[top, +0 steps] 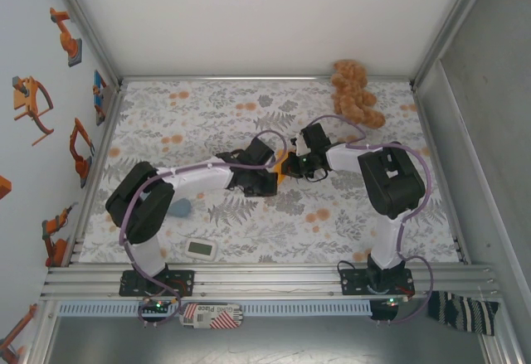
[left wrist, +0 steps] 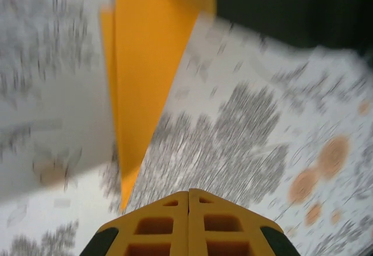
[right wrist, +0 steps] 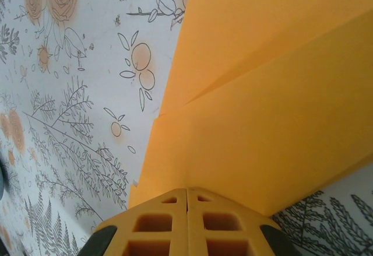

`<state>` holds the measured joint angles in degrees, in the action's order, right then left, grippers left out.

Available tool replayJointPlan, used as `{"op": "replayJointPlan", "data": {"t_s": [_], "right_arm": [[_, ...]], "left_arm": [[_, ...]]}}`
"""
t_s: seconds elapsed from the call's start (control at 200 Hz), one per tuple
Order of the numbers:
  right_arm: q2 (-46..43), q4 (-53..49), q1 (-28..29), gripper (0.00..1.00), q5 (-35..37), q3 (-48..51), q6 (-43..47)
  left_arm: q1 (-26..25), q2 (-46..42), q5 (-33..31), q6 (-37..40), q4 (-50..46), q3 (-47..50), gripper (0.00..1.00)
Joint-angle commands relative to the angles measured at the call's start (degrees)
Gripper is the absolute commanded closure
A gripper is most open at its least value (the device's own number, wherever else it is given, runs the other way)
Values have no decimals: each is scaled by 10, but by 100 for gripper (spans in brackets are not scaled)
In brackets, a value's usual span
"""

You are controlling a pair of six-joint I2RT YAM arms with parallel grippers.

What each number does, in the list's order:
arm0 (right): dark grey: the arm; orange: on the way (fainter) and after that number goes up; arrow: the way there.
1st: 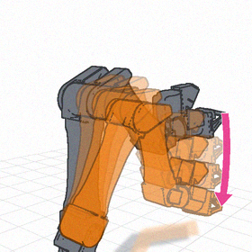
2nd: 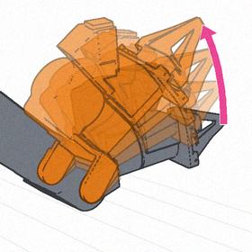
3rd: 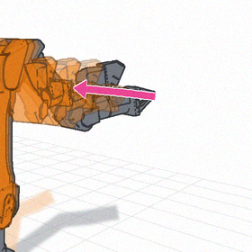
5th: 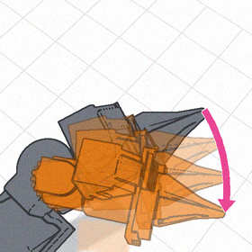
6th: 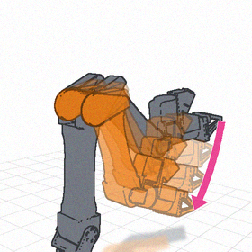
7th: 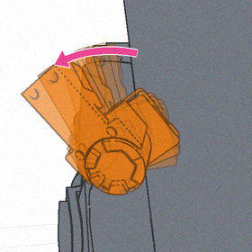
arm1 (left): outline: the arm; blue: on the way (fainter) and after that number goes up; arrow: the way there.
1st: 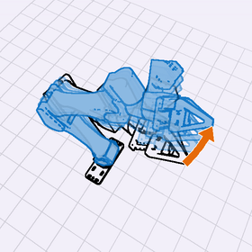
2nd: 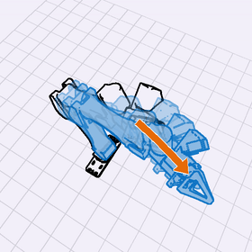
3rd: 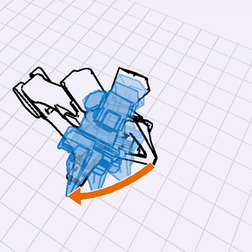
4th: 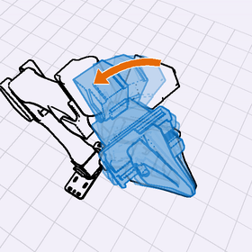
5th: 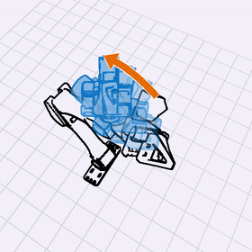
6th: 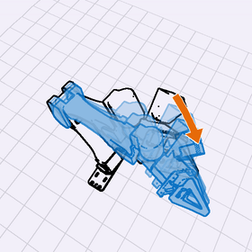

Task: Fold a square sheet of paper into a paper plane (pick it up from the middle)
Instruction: Fold the wing for the fifth time at the center of the table.

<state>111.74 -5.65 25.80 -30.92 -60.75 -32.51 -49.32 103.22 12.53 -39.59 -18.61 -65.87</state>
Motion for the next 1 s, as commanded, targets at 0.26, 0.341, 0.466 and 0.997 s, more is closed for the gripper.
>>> {"op": "replayJointPlan", "data": {"t_s": [0.26, 0.341, 0.466, 0.997], "right_arm": [[72, -95, -4, 100, 115, 39, 1], [73, -97, -4, 100, 117, 39, 0], [78, -100, -4, 100, 121, 36, -2], [79, -106, -4, 100, 124, 33, -5]], "left_arm": [[35, 92, 36, 43, 4, -47, 100], [34, 98, 44, 37, 11, -29, 100], [26, 90, 40, 32, 11, 14, 100], [-31, -12, -4, -16, -26, 141, 100]]}}
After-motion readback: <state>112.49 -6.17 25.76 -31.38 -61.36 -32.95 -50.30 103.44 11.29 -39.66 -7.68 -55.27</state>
